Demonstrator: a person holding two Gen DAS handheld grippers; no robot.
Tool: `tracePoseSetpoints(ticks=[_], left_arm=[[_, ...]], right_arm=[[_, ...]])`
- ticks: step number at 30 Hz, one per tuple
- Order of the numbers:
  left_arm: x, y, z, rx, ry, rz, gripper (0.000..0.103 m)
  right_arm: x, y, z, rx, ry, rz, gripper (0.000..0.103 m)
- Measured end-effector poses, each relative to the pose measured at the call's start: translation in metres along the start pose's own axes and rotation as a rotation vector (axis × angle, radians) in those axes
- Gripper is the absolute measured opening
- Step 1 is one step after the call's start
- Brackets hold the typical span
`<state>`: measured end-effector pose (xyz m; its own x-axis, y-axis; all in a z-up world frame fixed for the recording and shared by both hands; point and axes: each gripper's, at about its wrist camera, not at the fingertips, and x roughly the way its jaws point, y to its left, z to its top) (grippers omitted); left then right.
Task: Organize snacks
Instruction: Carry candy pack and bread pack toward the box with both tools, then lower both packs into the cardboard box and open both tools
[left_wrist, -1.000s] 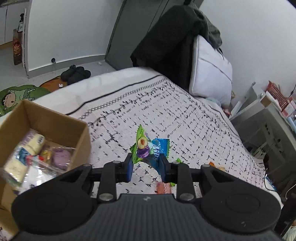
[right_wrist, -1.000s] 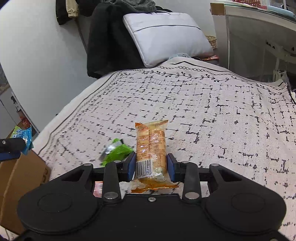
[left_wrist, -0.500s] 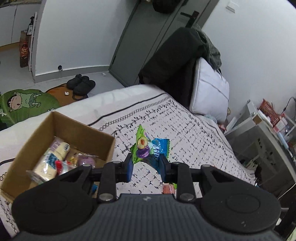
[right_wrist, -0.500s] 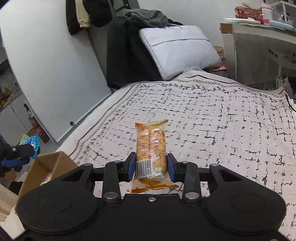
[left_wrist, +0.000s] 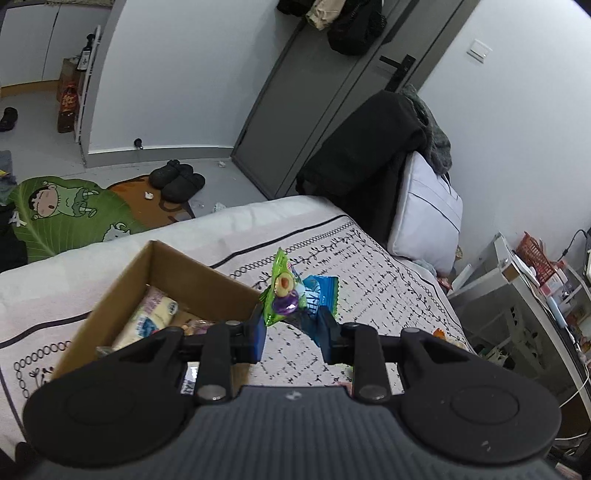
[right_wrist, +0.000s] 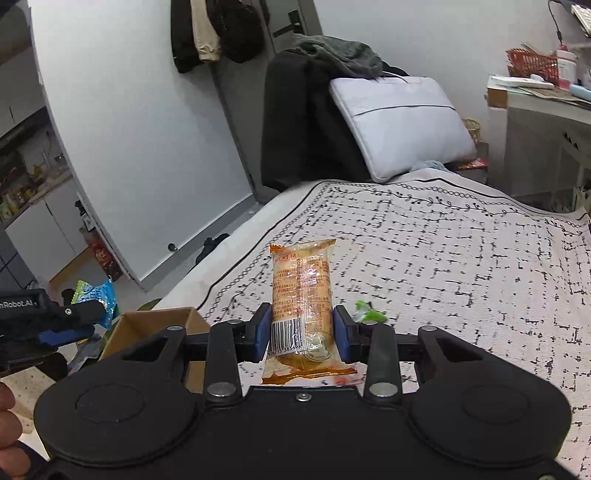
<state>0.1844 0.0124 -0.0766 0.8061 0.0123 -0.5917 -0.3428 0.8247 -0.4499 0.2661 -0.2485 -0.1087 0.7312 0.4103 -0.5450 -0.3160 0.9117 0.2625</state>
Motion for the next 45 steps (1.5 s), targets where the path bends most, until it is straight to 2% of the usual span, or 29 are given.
tracePoseSetpoints(ticks=[8, 23, 30, 34, 36, 40, 42, 43, 45], left_arm=[[-0.002, 0.026, 0.006, -0.041, 0.015, -0.002, 0.028], [0.011, 0.085, 0.023, -0.198, 0.06, -0.028, 0.028], [0.023, 0.104, 0.023, -0.262, 0.103, 0.003, 0.029], [0.029, 0.112, 0.021, -0.3, 0.138, 0.015, 0.035], [0.03, 0.114, 0.022, -0.31, 0.147, 0.02, 0.051], [0.026, 0.115, 0.023, -0.305, 0.124, 0.037, 0.056], [0.026, 0.116, 0.023, -0.31, 0.12, 0.038, 0.06], [0.026, 0.117, 0.024, -0.315, 0.119, 0.04, 0.061], [0.027, 0.117, 0.024, -0.315, 0.119, 0.048, 0.063]], right_arm=[[0.005, 0.037, -0.006, -0.047, 0.013, 0.006, 0.034], [0.039, 0.103, -0.009, -0.125, 0.039, 0.029, 0.034], [0.055, 0.131, -0.014, -0.166, 0.065, 0.069, 0.035], [0.064, 0.143, -0.016, -0.173, 0.078, 0.082, 0.035], [0.066, 0.148, -0.016, -0.175, 0.08, 0.087, 0.035], [0.071, 0.156, -0.014, -0.201, 0.11, 0.125, 0.035], [0.072, 0.161, -0.016, -0.23, 0.124, 0.103, 0.047], [0.071, 0.161, -0.017, -0.239, 0.123, 0.079, 0.061], [0.069, 0.158, -0.019, -0.239, 0.119, 0.058, 0.065]])
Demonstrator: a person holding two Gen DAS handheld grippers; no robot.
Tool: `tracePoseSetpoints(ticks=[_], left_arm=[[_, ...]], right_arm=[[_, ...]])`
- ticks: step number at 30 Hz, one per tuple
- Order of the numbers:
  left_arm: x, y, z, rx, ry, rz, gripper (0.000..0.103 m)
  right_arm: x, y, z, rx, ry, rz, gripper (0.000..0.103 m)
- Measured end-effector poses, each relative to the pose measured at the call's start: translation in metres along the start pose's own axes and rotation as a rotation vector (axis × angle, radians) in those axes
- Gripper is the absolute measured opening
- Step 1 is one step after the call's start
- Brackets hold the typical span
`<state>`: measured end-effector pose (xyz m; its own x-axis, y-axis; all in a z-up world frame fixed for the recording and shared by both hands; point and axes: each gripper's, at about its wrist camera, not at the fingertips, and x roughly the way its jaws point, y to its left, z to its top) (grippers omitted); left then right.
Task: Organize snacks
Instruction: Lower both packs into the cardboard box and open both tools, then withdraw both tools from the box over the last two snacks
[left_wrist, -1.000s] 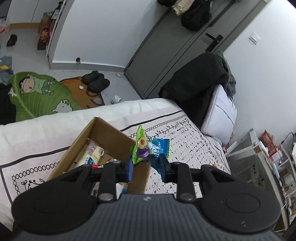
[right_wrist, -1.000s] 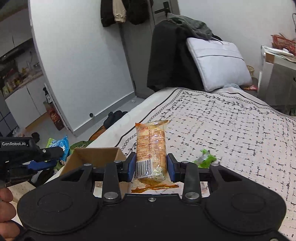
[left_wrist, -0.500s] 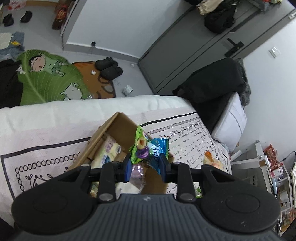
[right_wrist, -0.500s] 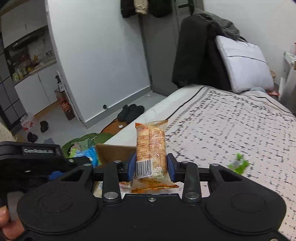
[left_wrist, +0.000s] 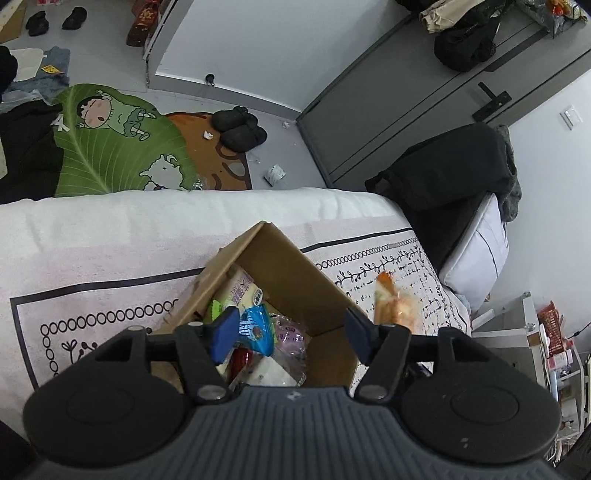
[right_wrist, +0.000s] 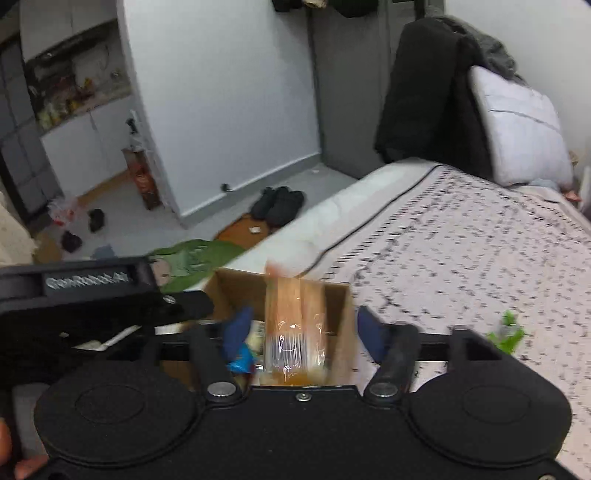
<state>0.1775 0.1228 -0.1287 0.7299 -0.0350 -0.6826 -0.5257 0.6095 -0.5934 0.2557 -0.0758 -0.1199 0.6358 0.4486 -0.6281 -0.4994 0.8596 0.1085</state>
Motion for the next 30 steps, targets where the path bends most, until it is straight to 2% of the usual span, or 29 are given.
tracePoseSetpoints(ticks=[5, 7, 9, 12, 30], left_arm=[[-0.001, -0.003, 0.0, 0.01, -0.002, 0.003, 0.066], [-0.004, -0.007, -0.001, 0.026, -0.02, 0.007, 0.07], [-0.006, -0.011, -0.003, 0.043, -0.041, 0.015, 0.08], [-0.007, -0.019, -0.006, 0.073, -0.06, 0.026, 0.084], [-0.001, -0.06, -0.036, 0.227, -0.069, 0.043, 0.086]], right_arm=[[-0.007, -0.019, -0.006, 0.025, 0.016, -0.026, 0.065], [-0.012, -0.028, -0.007, 0.028, 0.013, -0.037, 0.065], [-0.015, -0.037, -0.008, 0.035, 0.01, -0.046, 0.065], [-0.02, -0.053, -0.01, 0.038, 0.008, -0.061, 0.065], [-0.042, -0.129, -0.022, 0.117, -0.013, -0.126, 0.065]])
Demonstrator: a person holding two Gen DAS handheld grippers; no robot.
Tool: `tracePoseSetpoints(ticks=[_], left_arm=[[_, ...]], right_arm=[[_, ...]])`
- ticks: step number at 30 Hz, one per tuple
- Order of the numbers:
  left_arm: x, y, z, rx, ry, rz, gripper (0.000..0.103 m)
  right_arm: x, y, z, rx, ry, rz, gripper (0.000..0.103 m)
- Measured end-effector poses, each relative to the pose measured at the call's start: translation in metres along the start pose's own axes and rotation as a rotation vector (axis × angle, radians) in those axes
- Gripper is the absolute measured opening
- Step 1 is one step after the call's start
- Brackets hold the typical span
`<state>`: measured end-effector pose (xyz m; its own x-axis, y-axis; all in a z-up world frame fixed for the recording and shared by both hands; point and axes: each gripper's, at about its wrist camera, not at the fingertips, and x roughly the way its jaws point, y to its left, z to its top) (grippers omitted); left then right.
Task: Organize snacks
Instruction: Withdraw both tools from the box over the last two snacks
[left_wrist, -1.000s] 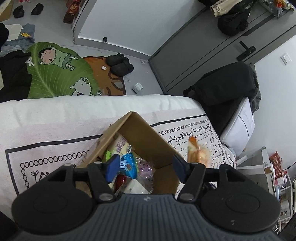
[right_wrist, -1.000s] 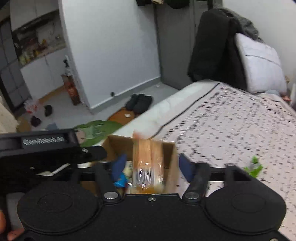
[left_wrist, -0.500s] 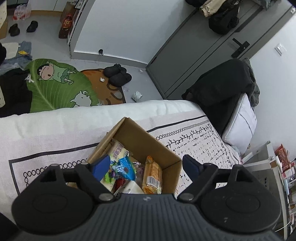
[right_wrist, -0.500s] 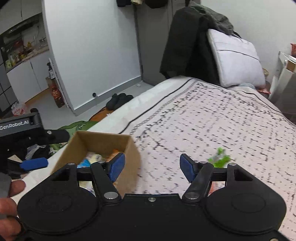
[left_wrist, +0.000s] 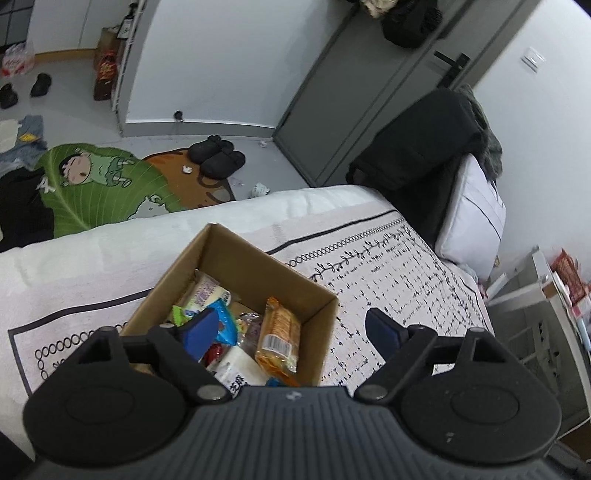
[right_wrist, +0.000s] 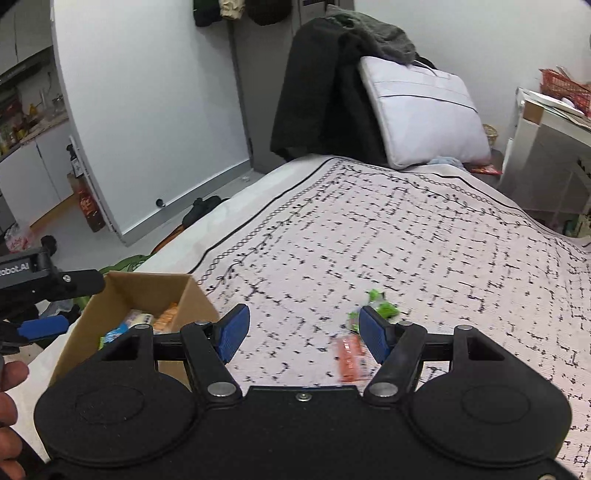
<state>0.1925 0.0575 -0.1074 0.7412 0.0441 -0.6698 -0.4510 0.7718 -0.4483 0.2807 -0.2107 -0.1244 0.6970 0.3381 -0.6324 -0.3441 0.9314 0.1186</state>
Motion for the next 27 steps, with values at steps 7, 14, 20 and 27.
tracePoseSetpoints(ticks=[7, 14, 20, 27], left_arm=[[-0.001, -0.015, -0.006, 0.029, -0.02, -0.024, 0.086], [0.007, -0.036, -0.014, 0.059, -0.03, -0.034, 0.086], [0.01, -0.056, -0.028, 0.134, -0.034, -0.064, 0.086], [0.024, -0.077, -0.04, 0.195, -0.013, -0.051, 0.086]], right_arm=[[0.004, -0.023, -0.005, 0.003, -0.031, 0.013, 0.065], [0.017, -0.059, -0.023, 0.062, -0.054, 0.035, 0.065], [0.033, -0.08, -0.034, 0.137, -0.05, 0.055, 0.065], [0.046, -0.093, -0.033, 0.191, -0.039, 0.094, 0.065]])
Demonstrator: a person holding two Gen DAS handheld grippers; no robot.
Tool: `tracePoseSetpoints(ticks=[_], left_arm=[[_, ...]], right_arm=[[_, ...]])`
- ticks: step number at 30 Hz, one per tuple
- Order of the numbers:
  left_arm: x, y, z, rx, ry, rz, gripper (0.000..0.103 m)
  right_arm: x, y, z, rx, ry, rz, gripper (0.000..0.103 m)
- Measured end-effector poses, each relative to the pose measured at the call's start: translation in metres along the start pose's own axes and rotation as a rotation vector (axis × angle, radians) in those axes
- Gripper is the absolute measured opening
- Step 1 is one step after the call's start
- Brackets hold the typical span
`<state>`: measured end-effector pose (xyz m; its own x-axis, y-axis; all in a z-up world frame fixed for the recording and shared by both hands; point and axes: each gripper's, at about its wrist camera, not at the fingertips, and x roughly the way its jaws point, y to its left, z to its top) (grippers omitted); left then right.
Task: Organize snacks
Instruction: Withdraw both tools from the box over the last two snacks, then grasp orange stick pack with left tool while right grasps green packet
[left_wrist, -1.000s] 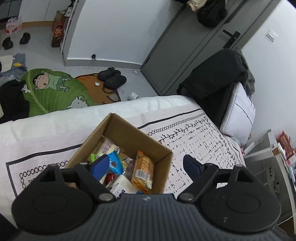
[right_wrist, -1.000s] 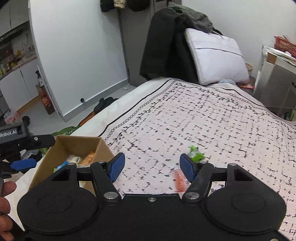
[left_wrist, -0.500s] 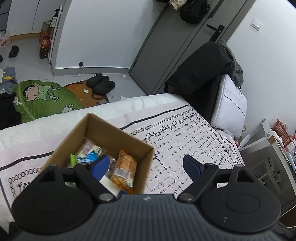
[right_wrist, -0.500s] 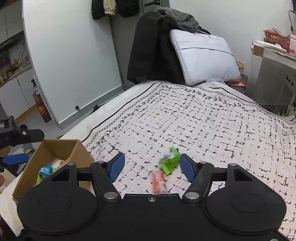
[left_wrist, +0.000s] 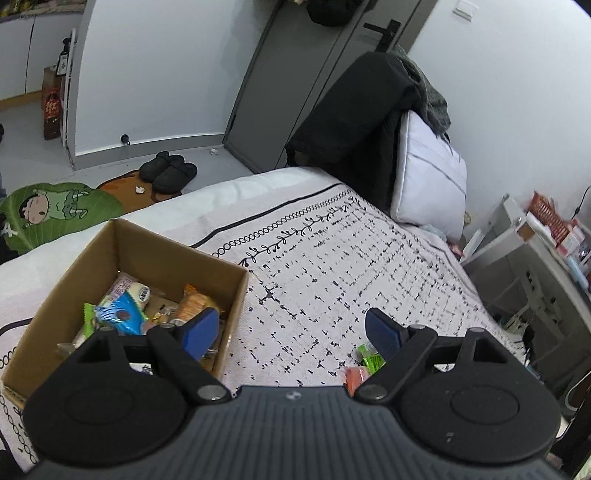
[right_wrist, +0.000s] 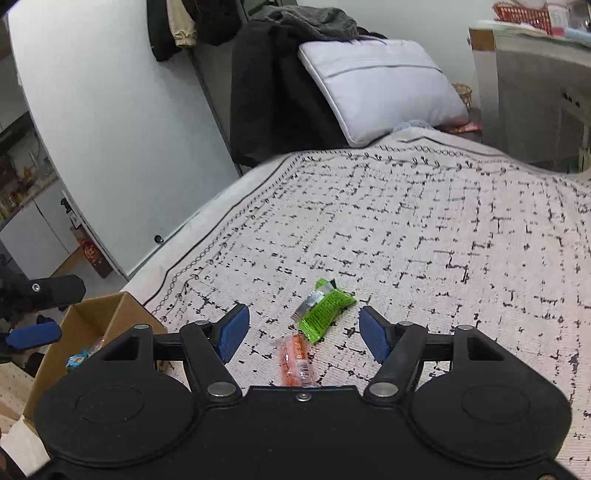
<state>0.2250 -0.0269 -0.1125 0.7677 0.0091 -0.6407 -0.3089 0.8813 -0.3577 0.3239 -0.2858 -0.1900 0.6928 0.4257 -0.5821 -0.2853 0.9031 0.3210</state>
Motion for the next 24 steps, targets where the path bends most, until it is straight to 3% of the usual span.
tracePoseSetpoints(ticks=[13, 18, 24], left_arm=[[0.024, -0.04, -0.013, 0.024, 0.007, -0.014, 0.08], [0.044, -0.051, -0.026, 0.011, 0.069, -0.03, 0.057], [0.066, -0.059, -0.042, 0.001, 0.123, -0.022, 0.05]], right_arm=[[0.016, -0.029, 0.003, 0.127, 0.041, 0.027, 0.064], [0.026, -0.038, 0.004, 0.164, 0.073, 0.041, 0.06], [0.039, -0.045, 0.005, 0.19, 0.099, 0.062, 0.059]])
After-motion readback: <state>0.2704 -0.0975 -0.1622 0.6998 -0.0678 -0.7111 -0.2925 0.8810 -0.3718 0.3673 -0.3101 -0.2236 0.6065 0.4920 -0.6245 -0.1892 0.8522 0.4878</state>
